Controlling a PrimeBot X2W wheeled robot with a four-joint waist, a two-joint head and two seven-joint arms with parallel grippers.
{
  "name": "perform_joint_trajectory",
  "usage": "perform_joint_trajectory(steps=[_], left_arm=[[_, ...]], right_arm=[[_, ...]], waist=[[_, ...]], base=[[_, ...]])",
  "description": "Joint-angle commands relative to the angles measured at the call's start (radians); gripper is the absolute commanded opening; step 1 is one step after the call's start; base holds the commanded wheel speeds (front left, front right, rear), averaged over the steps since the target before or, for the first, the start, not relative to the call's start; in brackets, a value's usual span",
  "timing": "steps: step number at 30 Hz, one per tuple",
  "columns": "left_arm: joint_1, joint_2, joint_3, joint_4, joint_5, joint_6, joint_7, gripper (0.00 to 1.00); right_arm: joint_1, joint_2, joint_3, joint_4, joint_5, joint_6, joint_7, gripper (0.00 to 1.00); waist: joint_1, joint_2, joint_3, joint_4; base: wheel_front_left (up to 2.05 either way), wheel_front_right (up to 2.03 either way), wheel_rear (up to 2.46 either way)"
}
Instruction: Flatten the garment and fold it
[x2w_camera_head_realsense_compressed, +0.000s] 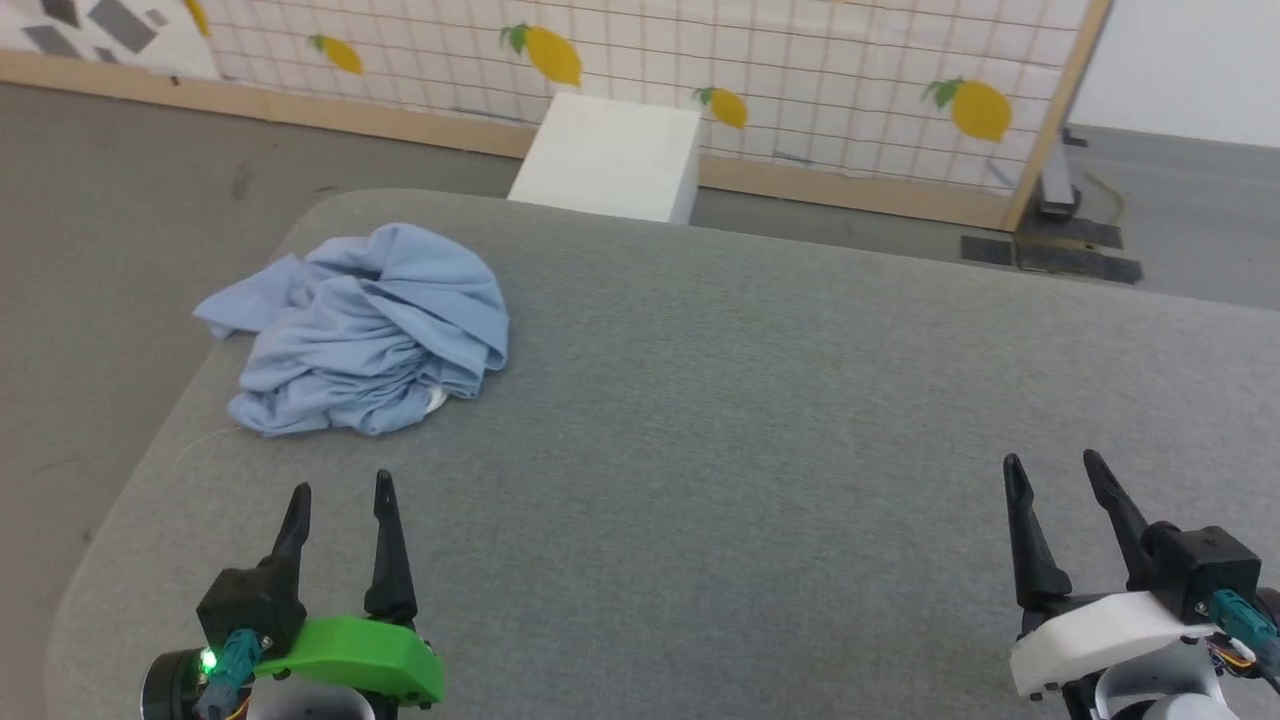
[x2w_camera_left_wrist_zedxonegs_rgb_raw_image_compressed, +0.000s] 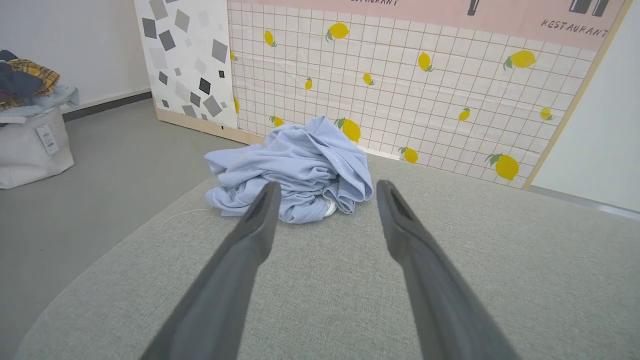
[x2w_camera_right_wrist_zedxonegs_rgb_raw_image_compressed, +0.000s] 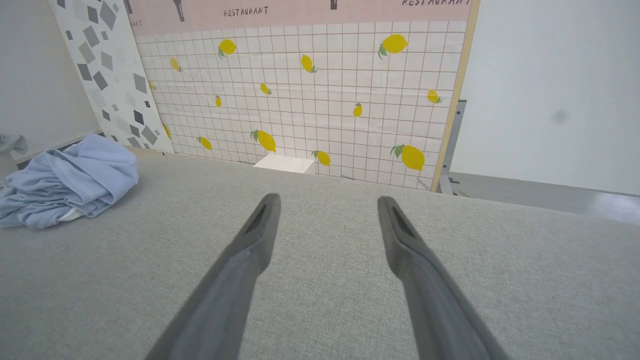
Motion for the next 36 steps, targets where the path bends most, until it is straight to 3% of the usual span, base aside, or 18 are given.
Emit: perform_joint_trajectory(steps=[1,27,33,36], left_arm=[[0.016,-0.003,0.001,-0.002,-0.013,0.005,-0.011,1.00],[0.050,-0.004,0.013,-0.040,-0.066,0.026,-0.065,1.00],[0.004,0.000,0.035,-0.108,-0.089,-0.012,-0.077,1.00],[-0.056,0.034,0.025,-0.146,-0.087,-0.038,-0.060,1.00]], right_arm=[[0.010,0.001,0.000,0.005,0.009,-0.001,-0.014,1.00],[0.020,0.002,-0.010,0.043,0.023,-0.001,-0.068,1.00],[0.019,0.002,-0.036,0.045,0.020,-0.001,-0.081,1.00],[0.021,0.002,-0.047,0.046,0.020,-0.001,-0.087,1.00]], waist=[[0.0000,-0.0001,-0.001,0.028],[0.0000,-0.0001,-0.002,0.160],[0.0000,-0.0001,0.023,0.178],[0.0000,-0.0001,0.037,0.192]], base=[[0.00,0.00,0.00],[0.00,0.00,0.00],[0.00,0.00,0.00],[0.00,0.00,0.00]])
